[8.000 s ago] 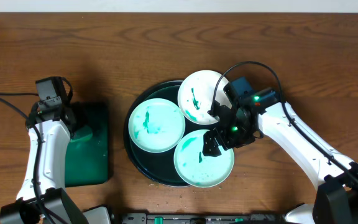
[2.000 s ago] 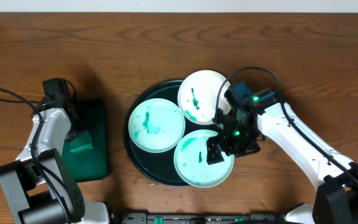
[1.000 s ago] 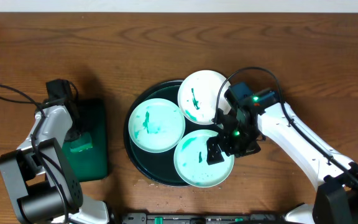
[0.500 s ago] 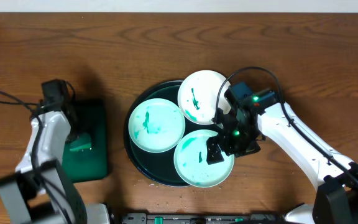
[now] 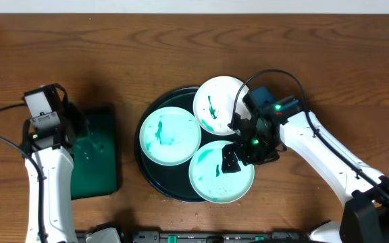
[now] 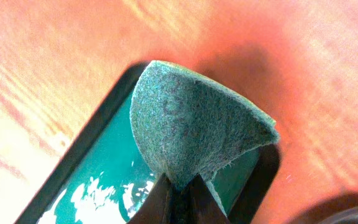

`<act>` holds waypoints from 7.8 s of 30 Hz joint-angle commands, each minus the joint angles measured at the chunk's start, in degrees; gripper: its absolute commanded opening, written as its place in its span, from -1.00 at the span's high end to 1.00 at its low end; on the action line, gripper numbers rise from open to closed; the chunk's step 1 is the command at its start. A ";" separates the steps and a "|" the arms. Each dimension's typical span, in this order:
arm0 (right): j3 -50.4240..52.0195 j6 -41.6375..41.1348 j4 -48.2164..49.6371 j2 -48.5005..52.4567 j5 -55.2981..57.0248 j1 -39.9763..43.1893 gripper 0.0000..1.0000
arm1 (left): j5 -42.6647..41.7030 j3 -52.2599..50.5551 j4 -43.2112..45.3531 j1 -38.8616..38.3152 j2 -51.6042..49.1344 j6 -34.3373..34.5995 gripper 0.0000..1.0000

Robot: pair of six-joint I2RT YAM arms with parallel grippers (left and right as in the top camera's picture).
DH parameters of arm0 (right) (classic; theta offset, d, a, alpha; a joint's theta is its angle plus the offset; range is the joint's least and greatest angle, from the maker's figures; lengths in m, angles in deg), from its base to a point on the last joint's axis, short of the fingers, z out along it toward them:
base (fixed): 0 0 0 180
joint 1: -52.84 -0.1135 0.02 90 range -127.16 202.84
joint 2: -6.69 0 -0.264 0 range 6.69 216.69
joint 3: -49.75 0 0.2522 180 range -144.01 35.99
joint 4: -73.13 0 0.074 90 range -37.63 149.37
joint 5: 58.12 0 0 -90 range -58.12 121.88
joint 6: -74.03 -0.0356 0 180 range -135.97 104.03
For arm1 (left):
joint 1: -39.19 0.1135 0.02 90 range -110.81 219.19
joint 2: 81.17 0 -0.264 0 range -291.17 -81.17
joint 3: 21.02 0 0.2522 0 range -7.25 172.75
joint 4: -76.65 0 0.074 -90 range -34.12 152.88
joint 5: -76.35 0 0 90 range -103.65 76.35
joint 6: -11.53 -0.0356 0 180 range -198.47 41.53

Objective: Clean dirty plates on tray and stack at the side

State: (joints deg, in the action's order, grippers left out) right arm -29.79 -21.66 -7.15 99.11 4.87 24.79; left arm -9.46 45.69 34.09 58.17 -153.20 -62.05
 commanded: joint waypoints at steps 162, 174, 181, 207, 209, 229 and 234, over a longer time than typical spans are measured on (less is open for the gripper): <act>-23.21 -28.63 15.61 32.41 16.31 -13.35 0.55 | 2.32 -0.22 -6.80 -0.20 -5.77 4.02 0.86; -22.49 -28.94 17.25 32.41 16.28 -13.35 0.97 | -4.46 -0.22 -5.86 -0.22 -5.77 0.33 0.86; -22.49 -28.30 17.20 32.41 16.26 -13.38 0.97 | -7.89 -0.22 -5.18 -2.47 -5.77 -1.42 0.86; -22.49 -27.47 16.55 32.41 16.24 -13.35 0.97 | -21.75 -0.22 -2.10 -26.32 -21.09 5.16 0.86; -22.49 -27.47 16.35 32.41 16.24 -13.35 0.98 | -24.00 -0.22 -0.22 -27.82 -24.96 5.14 0.86; -22.49 -27.43 14.01 32.41 16.22 -13.35 0.97 | -41.38 -0.22 10.99 -33.86 -33.31 7.30 0.86; -22.49 -27.41 13.99 32.41 16.22 -13.35 0.97 | -45.29 -0.22 11.34 -33.86 -33.31 7.50 0.86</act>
State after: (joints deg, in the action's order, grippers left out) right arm -53.50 -50.36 7.32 130.28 19.95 12.11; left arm -44.59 47.46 45.41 26.92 -183.97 -55.53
